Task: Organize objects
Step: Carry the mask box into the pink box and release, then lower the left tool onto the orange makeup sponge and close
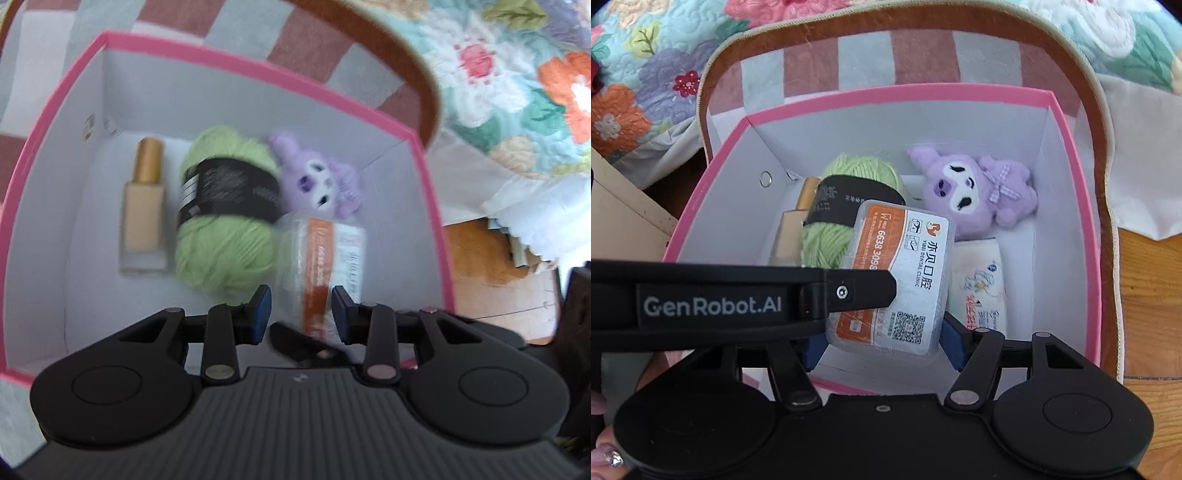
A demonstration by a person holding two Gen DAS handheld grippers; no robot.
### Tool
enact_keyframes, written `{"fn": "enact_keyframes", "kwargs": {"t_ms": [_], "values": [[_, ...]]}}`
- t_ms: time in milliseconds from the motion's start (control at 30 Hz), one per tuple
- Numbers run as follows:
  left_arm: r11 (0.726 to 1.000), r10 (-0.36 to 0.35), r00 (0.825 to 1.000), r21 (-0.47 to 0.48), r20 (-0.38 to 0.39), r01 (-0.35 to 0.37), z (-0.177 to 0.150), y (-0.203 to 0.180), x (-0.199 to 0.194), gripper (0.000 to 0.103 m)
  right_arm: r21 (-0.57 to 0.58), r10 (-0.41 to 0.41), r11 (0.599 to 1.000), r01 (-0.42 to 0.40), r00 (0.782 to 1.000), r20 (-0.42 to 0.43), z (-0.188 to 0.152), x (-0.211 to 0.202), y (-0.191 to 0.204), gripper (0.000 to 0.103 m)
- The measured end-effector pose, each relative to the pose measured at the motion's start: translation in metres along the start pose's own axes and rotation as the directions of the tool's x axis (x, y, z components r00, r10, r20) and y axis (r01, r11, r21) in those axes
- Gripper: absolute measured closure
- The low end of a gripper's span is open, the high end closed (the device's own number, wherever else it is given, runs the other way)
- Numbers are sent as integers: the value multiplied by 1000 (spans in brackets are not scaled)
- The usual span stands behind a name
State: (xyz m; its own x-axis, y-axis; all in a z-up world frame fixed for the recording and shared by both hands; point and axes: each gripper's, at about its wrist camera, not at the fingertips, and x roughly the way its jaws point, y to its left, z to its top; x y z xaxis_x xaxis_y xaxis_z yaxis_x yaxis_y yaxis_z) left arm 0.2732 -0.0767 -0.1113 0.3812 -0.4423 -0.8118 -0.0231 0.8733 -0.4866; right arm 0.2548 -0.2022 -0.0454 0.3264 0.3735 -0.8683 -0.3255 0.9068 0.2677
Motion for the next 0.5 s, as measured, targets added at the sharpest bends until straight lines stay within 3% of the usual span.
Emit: {"fn": "enact_keyframes", "kwargs": {"t_ms": [200,367,500], "values": [[999,31,999,-23,17,-31,-3,18,5,71,18,29,999,-29,1000,13,-4,-1,-8,32],[999,49,998,-21,38,-49,-3,22,2,72,51,60,997,-62,998,36,-8,7,-14,57],[997,78,994,-9,70,-78,-6,20,-6,72,56,16,998,-19,998,53,-9,13,-14,60]]}}
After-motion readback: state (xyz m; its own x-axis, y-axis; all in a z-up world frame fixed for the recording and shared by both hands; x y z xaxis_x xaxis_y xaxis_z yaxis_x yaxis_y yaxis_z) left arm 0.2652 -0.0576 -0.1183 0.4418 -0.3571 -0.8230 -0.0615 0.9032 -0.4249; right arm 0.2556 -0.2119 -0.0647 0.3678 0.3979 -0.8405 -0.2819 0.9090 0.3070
